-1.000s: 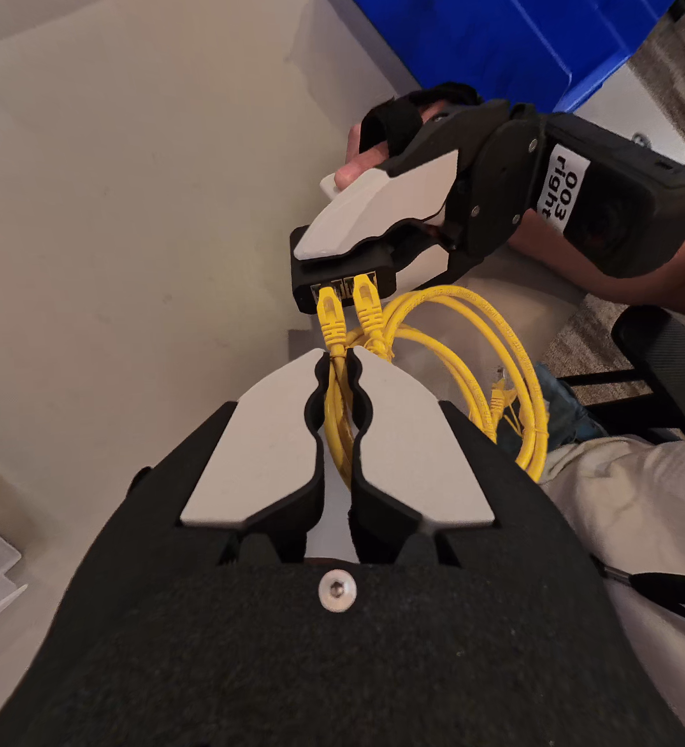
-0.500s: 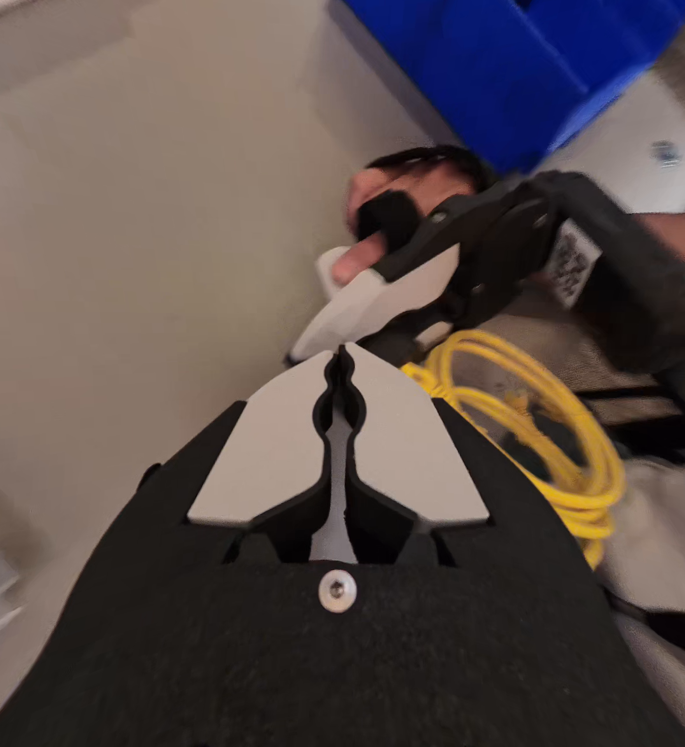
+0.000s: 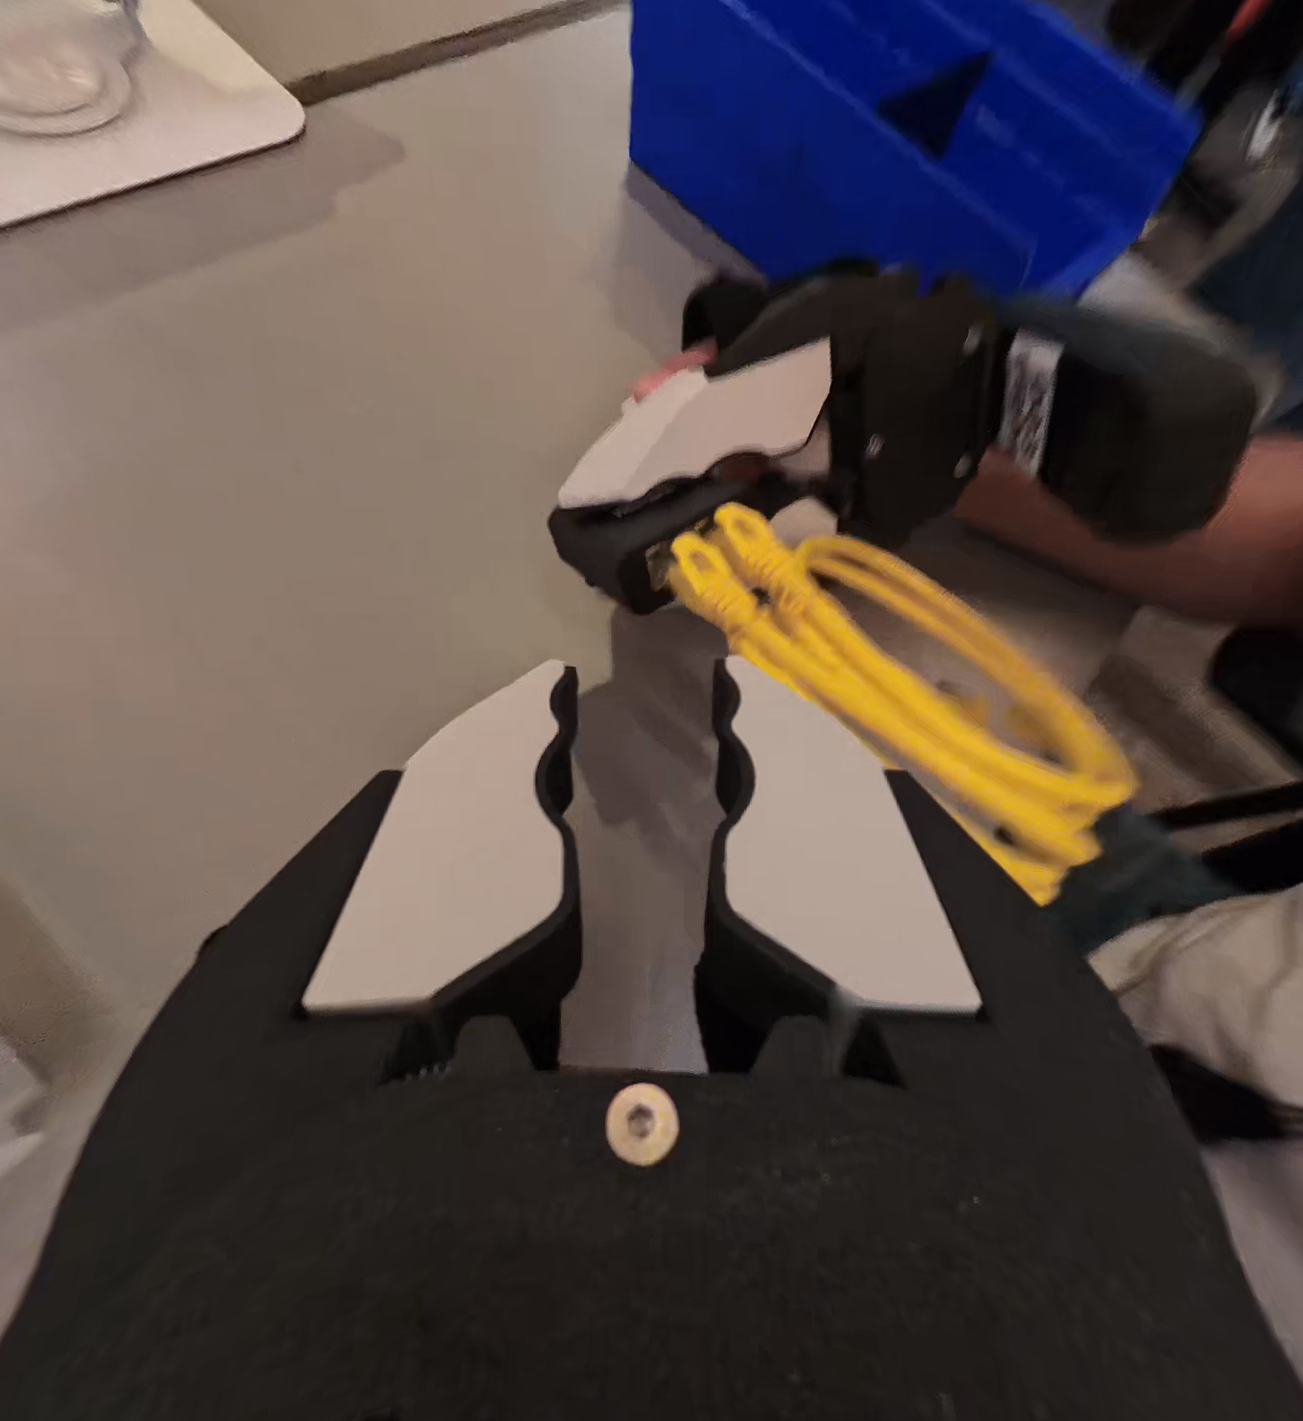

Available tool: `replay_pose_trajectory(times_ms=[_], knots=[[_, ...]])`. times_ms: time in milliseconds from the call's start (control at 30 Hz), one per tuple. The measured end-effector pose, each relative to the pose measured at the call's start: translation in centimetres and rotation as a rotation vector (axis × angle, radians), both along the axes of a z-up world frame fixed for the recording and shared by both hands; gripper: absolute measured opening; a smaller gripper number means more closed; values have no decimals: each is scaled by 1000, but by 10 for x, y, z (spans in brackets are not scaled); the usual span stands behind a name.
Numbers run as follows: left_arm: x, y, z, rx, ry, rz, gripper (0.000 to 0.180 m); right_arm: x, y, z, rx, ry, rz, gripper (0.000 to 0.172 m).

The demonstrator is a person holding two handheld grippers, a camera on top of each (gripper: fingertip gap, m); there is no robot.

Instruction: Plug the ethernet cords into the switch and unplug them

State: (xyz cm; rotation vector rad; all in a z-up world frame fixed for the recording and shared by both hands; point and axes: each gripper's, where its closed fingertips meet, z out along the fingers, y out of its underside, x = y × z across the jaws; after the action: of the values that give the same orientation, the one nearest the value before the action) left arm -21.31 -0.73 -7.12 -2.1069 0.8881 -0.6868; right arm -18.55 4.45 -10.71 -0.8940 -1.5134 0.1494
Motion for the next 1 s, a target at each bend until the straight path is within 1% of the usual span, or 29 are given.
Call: replay_pose_trajectory(times_ms=[100,133,167,200,267,367,500,600,800,1000], knots=[[0,1,21,-90,-173,81,34,0,5,-8,7,-32,-22,25],[3,-1,23,-127,-209,91,35,1,6,-8,9,-32,-26,25],[5,-3,18,-164,-210,99,40,1,6,-8,7,-30,-26,23],[8,-4,10,-184,-181,98,46,1,6,-7,6,-26,-26,24],[10,-3,-5,-193,-114,108,48,1,6,-6,22,-30,-30,24],[15,-2,-8,-225,-134,115,40,1,6,-9,59,-59,-39,24],[19,-9,-19,-265,-77,81,27,1,6,-11,94,-87,-53,24],[20,-12,-20,-263,-59,54,13,-1,6,-12,82,-89,-62,24],[12,-5,-27,-191,83,65,10,-2,5,-15,76,-101,-82,24],[13,-8,-24,-210,61,11,8,-4,-2,-12,53,-70,-40,23]])
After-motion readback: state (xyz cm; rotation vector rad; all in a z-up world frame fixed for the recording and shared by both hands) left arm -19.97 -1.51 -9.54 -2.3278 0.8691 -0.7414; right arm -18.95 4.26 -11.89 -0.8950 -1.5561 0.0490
